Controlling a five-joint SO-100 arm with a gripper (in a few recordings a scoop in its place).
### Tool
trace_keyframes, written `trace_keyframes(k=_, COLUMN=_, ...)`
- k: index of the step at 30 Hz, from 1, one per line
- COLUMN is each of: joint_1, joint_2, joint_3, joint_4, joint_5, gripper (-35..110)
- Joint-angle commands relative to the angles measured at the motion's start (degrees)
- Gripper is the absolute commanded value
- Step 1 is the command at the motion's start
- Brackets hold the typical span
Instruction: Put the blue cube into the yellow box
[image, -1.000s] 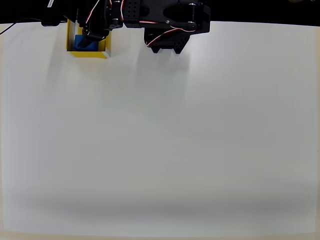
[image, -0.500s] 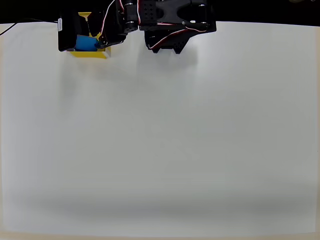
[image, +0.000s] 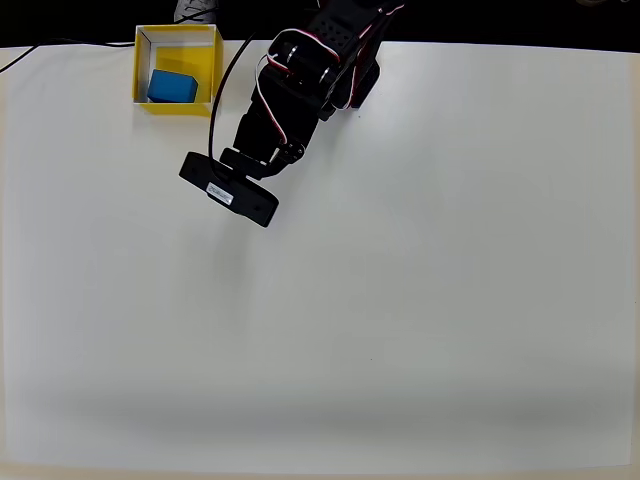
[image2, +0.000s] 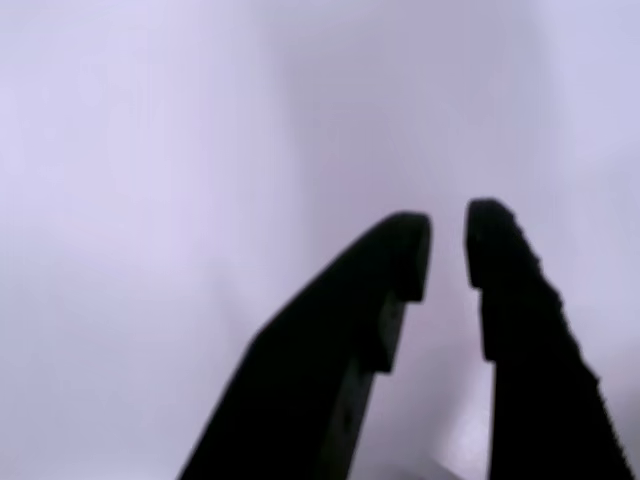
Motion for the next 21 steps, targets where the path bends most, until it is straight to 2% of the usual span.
trace_keyframes(k=1, joint_1=-8.5, joint_2=7.4, joint_3=4.5, joint_4=-1.7, joint_5=0.2, gripper=0)
trace_keyframes(k=6, joint_1=-13.7, joint_2=17.0, joint_3=14.3, joint_4=-1.2, joint_5=-0.4, gripper=0)
trace_keyframes(k=14, joint_1=-24.5, joint_2=17.5, joint_3=22.8, joint_4=-3.8, joint_5=4.3, gripper=0)
trace_keyframes(k=21, joint_1=-24.6, joint_2=18.0, joint_3=28.8, joint_4=-4.1, joint_5=4.7, gripper=0)
